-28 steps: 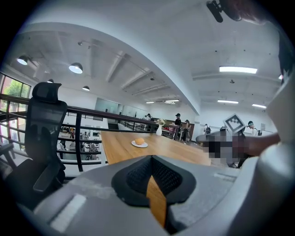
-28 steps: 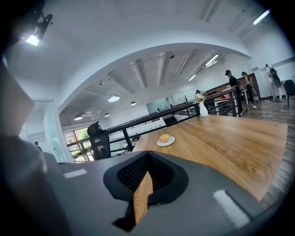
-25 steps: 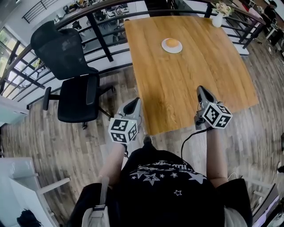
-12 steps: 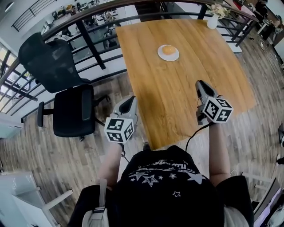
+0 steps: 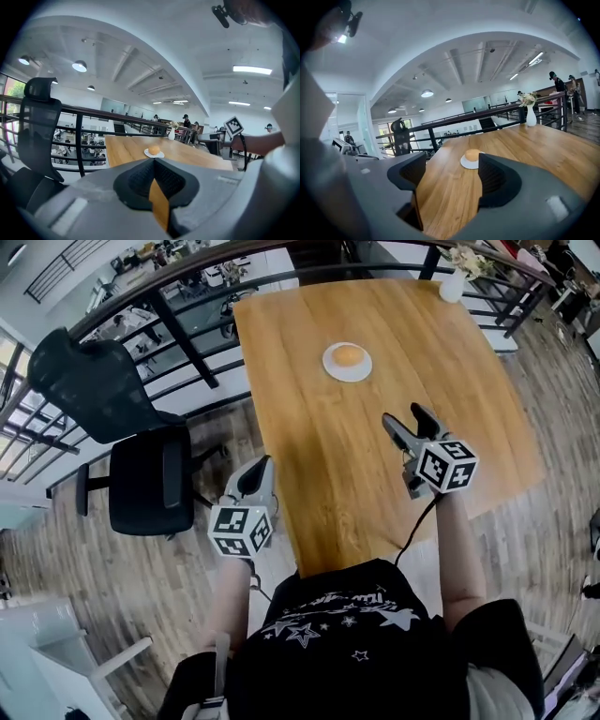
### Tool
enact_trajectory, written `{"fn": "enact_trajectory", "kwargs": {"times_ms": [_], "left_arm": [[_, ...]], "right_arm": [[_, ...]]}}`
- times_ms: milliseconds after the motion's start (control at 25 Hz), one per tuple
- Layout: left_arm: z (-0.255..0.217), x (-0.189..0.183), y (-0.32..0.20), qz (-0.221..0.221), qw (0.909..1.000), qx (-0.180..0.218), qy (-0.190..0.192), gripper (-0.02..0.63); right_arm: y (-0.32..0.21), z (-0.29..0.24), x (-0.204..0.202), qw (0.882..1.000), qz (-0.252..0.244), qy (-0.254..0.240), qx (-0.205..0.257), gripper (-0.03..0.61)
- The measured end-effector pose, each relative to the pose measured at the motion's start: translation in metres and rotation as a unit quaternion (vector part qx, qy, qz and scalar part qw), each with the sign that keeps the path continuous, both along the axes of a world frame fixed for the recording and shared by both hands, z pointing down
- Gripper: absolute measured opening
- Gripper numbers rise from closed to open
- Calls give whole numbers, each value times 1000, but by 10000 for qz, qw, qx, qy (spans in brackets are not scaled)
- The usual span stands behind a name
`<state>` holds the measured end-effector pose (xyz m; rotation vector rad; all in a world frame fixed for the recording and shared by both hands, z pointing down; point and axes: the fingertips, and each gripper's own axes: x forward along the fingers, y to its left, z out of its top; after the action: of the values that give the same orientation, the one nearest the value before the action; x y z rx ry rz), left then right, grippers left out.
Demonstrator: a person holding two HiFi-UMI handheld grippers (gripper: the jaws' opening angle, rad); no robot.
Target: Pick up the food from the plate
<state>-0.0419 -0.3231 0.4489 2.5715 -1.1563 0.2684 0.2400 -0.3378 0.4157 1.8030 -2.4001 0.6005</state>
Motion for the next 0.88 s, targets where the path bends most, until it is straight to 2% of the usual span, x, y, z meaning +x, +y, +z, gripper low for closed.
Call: {"fn": "enact_trajectory", "kwargs": {"times_ms": [240,560,880], "left_arm": [[7,13,-13,-469,9988,-54,-100,2],[5,46,-52,-734,9968,-173,-257,2],[10,67,-80,-827,9956,-170,-396,2]], "right_arm": [[-55,15,27,9988,-402,278,44,345],[-150,16,55,9915,-1133,643,38,344],[-204,58,43,9806,-1767,814,-256,340]]}}
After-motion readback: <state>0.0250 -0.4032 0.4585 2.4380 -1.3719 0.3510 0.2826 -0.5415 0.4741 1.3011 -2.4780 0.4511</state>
